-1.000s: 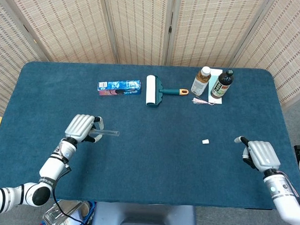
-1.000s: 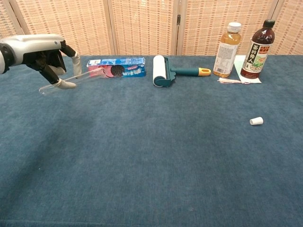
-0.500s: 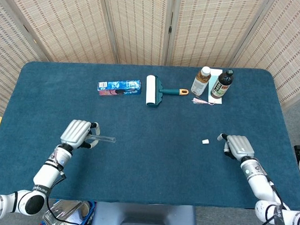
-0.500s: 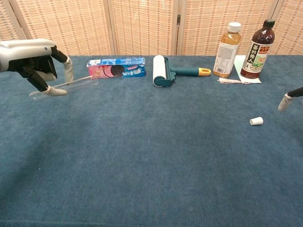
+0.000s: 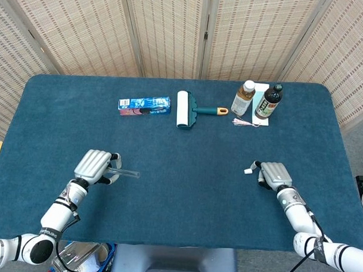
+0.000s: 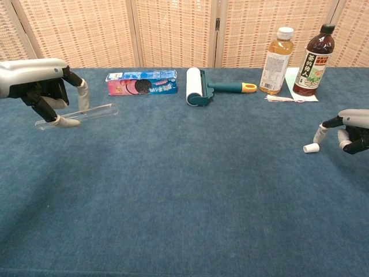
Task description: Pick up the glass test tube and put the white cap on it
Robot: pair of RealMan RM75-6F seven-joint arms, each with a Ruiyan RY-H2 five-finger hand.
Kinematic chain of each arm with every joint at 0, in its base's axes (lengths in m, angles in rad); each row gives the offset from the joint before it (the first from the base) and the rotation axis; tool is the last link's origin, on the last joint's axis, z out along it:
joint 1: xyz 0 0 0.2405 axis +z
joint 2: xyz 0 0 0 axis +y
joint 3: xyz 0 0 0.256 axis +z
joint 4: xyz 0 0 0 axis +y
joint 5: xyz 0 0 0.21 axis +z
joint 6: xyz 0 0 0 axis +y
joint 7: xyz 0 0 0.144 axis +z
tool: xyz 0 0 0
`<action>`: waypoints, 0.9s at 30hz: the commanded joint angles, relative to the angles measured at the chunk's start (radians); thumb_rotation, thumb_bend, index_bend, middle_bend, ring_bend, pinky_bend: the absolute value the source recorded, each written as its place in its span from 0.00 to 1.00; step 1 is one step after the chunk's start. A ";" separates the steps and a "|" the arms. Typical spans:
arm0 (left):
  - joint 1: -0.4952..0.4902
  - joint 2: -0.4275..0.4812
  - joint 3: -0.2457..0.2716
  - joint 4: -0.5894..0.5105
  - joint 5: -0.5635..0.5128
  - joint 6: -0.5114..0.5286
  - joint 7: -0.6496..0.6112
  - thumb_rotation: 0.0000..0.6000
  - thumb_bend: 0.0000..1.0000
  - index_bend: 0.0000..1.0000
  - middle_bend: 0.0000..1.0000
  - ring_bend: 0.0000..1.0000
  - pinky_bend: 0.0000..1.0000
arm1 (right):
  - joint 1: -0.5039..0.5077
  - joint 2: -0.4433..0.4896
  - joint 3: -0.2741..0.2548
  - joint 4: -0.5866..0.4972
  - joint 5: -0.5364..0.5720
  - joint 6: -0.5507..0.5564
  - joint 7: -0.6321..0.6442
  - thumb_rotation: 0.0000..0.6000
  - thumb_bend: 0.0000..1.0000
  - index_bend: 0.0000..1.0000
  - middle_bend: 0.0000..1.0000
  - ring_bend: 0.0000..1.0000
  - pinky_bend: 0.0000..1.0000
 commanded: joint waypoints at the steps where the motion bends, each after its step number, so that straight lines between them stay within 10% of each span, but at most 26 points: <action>1: 0.002 -0.002 0.001 0.001 0.002 -0.001 0.000 1.00 0.45 0.67 1.00 1.00 1.00 | 0.001 -0.001 -0.005 0.004 0.005 0.003 0.000 1.00 1.00 0.30 1.00 1.00 1.00; 27: 0.020 -0.009 0.003 0.008 0.005 -0.014 -0.010 1.00 0.45 0.67 1.00 1.00 1.00 | 0.007 0.041 -0.039 -0.137 -0.070 0.076 -0.026 1.00 1.00 0.30 1.00 1.00 1.00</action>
